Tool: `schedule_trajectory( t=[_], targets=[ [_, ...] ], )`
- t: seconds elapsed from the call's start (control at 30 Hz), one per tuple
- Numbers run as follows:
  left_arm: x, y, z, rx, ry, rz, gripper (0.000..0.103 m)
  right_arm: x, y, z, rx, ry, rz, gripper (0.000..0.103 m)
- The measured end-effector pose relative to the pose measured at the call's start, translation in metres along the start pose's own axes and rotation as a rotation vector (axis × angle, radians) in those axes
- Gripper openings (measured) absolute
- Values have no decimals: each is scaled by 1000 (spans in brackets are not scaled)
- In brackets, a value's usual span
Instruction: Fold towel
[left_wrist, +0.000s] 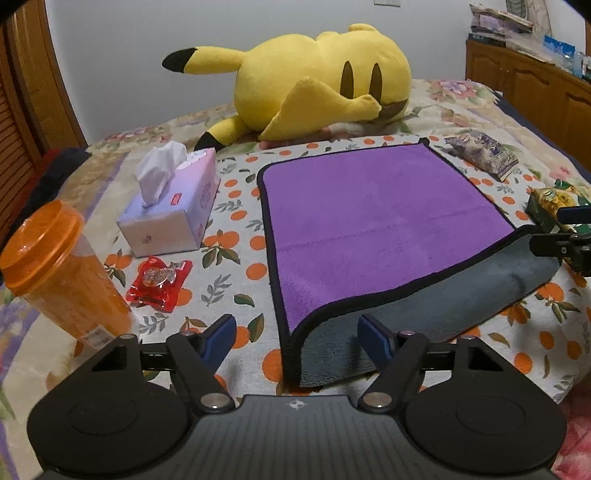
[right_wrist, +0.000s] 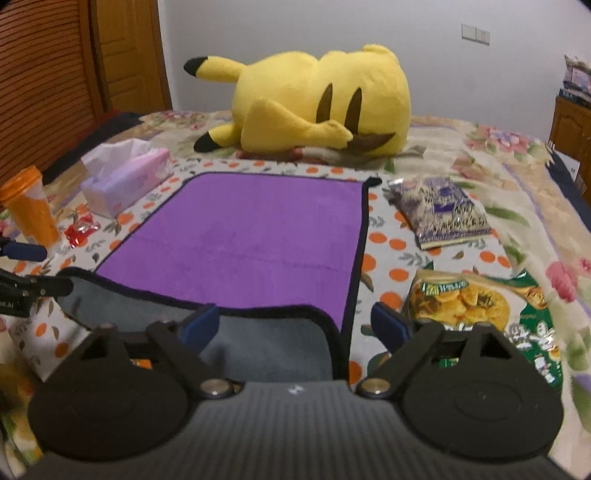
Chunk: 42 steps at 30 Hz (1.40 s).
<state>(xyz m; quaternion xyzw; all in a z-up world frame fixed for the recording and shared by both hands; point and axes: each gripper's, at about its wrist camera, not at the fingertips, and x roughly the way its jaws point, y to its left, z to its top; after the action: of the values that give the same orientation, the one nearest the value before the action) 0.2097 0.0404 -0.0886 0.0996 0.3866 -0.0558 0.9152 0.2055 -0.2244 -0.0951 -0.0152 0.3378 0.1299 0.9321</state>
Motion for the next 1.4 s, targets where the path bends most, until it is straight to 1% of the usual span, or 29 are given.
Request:
schedule_trajectory(
  t=[0.17,0.3,0.4,0.47,0.57,0.9,0.97,1.03,1.1,1.17,1.23,1.27,1.3,1.33,1.4],
  targets=[
    [11,4,-1,-6,23,-16,70,10,-4,-2,5,34,7,87],
    [16,9,-2,-26,40,-37,68,18,-7,-5,9,75,23,82],
    [18,11,-4,-40,54,-55,63,22,-9,-7,12,98,34,77],
    [20,11,-5,-44,66,-68,57,23,-9,-8,14,108,42,75],
    [22,9,-7,-41,85,-85,51,25,-10,-8,14,118,51,70],
    [21,8,-9,-48,91,-112,37,23,-9,-7,-1,126,63,47],
    [21,7,-9,-45,91,-118,32,23,-9,-6,-2,125,61,41],
    [20,5,-9,-40,88,-122,29,23,-10,-6,-6,126,59,29],
    [19,4,-9,-35,84,-123,24,23,-10,-6,-10,126,54,24],
    [18,4,-9,-33,81,-128,17,22,-10,-6,-15,126,54,22],
    [17,4,-8,-31,73,-134,12,22,-10,-6,-17,125,58,20],
    [15,3,-8,-30,66,-136,11,22,-11,-6,-19,124,58,19],
    [14,3,-7,-28,60,-138,11,22,-10,-6,-21,123,57,16],
    [13,2,-7,-26,53,-139,10,22,-10,-6,-23,122,59,10],
    [10,1,-6,-18,36,-140,9,22,-11,-5,-24,119,62,9]
  ],
)
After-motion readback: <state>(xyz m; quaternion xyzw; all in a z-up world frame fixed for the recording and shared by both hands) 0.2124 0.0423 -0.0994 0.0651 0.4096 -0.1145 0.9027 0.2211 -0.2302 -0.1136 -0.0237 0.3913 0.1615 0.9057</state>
